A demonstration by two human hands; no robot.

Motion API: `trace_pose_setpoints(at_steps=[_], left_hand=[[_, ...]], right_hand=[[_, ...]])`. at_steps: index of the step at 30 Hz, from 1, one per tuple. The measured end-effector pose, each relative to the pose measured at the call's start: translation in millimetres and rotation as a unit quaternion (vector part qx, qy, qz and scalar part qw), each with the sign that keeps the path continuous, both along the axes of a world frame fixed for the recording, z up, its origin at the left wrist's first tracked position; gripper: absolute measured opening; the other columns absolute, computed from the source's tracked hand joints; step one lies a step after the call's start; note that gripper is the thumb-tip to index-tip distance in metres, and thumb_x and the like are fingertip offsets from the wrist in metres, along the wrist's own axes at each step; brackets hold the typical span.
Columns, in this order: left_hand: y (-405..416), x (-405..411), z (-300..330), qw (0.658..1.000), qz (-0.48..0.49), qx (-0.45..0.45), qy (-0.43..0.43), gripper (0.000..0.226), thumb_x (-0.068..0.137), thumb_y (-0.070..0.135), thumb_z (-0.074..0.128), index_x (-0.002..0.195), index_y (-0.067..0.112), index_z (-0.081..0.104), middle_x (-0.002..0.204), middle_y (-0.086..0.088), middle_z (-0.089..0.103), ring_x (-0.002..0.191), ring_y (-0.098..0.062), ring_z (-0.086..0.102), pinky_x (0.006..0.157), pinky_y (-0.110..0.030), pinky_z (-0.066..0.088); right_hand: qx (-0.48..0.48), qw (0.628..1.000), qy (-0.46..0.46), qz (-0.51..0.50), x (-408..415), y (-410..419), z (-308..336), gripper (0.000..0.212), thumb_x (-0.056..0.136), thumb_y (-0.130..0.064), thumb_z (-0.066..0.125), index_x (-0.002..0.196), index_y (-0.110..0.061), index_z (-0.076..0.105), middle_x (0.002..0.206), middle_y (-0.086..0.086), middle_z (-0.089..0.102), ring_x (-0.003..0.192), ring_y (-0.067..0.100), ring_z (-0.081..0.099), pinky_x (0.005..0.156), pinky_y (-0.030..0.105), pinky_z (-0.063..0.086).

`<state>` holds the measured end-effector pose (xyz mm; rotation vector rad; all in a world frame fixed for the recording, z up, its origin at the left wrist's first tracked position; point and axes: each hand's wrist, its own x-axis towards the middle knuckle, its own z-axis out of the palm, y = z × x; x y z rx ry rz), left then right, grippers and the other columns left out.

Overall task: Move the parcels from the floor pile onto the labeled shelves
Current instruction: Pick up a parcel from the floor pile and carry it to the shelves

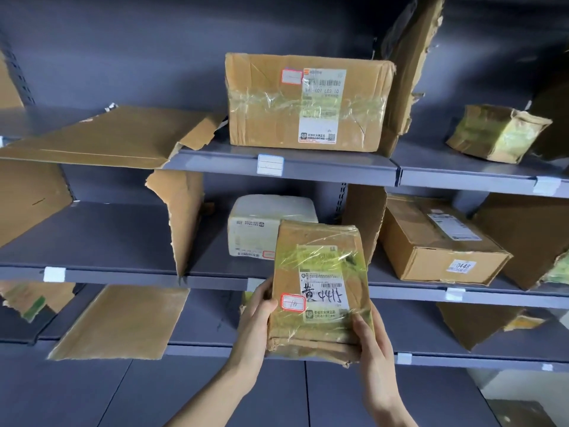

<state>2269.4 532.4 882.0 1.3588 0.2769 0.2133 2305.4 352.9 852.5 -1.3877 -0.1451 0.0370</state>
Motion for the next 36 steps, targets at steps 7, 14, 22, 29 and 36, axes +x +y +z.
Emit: trace_pose_setpoints(at_steps=[7, 14, 22, 29, 36], left_hand=[[-18.4, 7.5, -26.5, 0.999, -0.026, -0.016, 0.023, 0.043, 0.079, 0.031, 0.056, 0.121, 0.031, 0.061, 0.109, 0.018, 0.073, 0.104, 0.003, 0.065, 0.075, -0.004, 0.044], [-9.5, 21.6, -35.2, 0.998, -0.050, -0.034, 0.006, 0.037, 0.089, 0.022, 0.058, 0.125, 0.029, 0.059, 0.114, 0.017, 0.072, 0.107, 0.003, 0.064, 0.082, -0.007, 0.045], [-3.7, 26.0, -38.2, 0.998, -0.058, -0.030, -0.014, 0.035, 0.098, 0.022, 0.056, 0.132, 0.031, 0.055, 0.117, 0.018, 0.071, 0.109, 0.001, 0.065, 0.082, -0.009, 0.048], [-4.4, 30.2, -30.5, 0.997, -0.054, -0.046, -0.037, 0.031, 0.099, 0.017, 0.054, 0.129, 0.026, 0.057, 0.112, 0.022, 0.072, 0.106, 0.003, 0.066, 0.081, -0.007, 0.047], [1.1, 28.4, -29.2, 0.996, -0.054, -0.051, -0.047, 0.037, 0.101, 0.009, 0.046, 0.132, 0.026, 0.056, 0.114, 0.021, 0.071, 0.108, 0.003, 0.065, 0.083, -0.008, 0.047]], right_hand=[[-0.009, 0.997, 0.064, -0.042, 2.0, -14.9, -23.8, 0.032, 0.101, -0.008, 0.051, 0.121, -0.025, 0.069, 0.097, -0.005, 0.079, 0.087, 0.008, 0.076, 0.056, 0.016, 0.056], [0.022, 0.995, 0.074, -0.065, 2.0, -4.3, -19.9, 0.039, 0.101, -0.006, 0.048, 0.134, -0.018, 0.064, 0.098, 0.003, 0.080, 0.074, 0.010, 0.077, 0.050, 0.020, 0.057], [0.011, 0.995, 0.070, -0.070, -1.5, 2.3, -13.0, 0.045, 0.102, -0.004, 0.045, 0.142, -0.020, 0.059, 0.097, 0.003, 0.080, 0.074, 0.013, 0.077, 0.050, 0.020, 0.057], [0.022, 0.995, 0.067, -0.069, -2.2, 4.1, -2.1, 0.044, 0.103, -0.007, 0.044, 0.140, -0.027, 0.059, 0.104, 0.007, 0.079, 0.080, 0.016, 0.078, 0.053, 0.022, 0.059], [0.022, 0.994, 0.069, -0.087, -4.1, 11.1, -1.5, 0.042, 0.102, -0.010, 0.046, 0.136, -0.028, 0.064, 0.112, 0.008, 0.078, 0.086, 0.021, 0.078, 0.057, 0.026, 0.061]])
